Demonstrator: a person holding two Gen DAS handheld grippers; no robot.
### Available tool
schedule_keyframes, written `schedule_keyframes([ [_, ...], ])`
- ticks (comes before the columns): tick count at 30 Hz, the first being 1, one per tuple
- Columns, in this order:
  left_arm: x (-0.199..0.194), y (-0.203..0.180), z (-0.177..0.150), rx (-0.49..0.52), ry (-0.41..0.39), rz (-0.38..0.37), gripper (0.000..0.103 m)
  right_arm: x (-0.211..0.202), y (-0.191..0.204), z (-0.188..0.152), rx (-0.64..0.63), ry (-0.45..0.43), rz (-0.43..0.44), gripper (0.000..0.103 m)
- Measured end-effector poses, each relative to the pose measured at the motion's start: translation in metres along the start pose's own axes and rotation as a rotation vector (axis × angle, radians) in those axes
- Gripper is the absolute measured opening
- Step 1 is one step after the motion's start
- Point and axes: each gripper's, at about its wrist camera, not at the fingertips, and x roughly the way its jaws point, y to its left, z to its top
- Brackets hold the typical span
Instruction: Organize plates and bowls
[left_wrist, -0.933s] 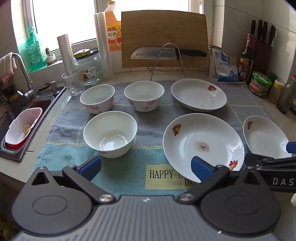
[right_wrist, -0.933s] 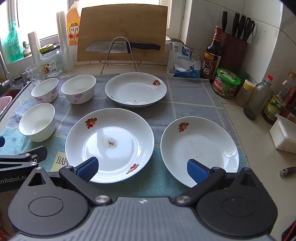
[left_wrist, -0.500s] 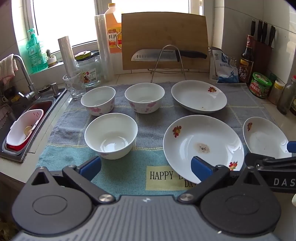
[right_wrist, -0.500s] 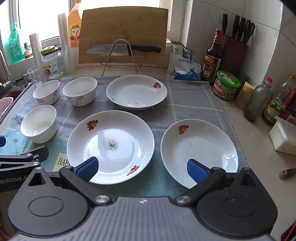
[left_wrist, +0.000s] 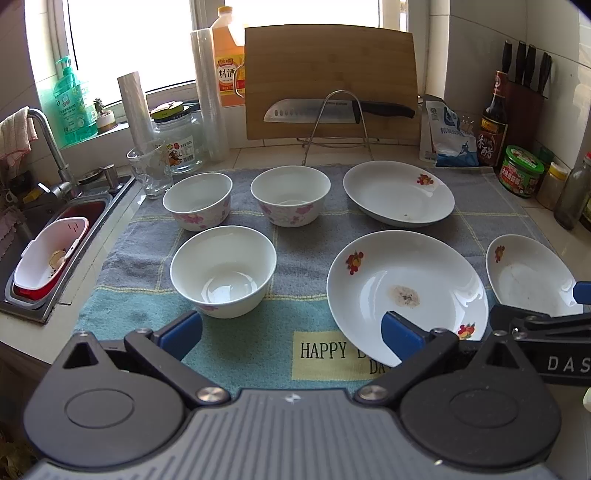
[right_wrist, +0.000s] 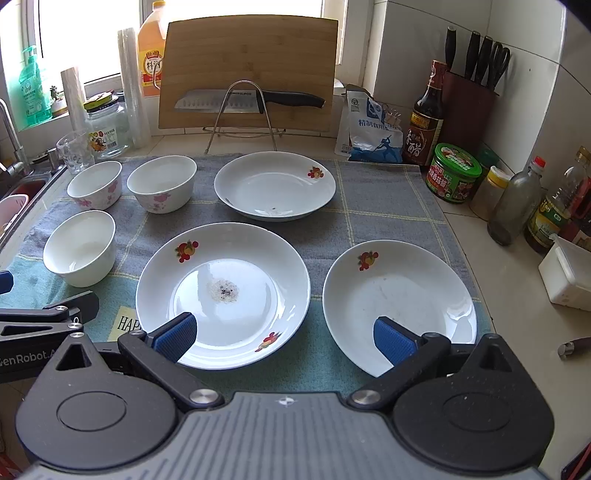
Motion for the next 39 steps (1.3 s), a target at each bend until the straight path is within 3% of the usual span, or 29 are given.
schedule_keyframes([
  [39,0.0012,-0.0008,-0.0005,0.002,-0.002,0.004,0.102,-0.001,0.0009,0.0033,-0.007,-0.005,0.002,0.103],
])
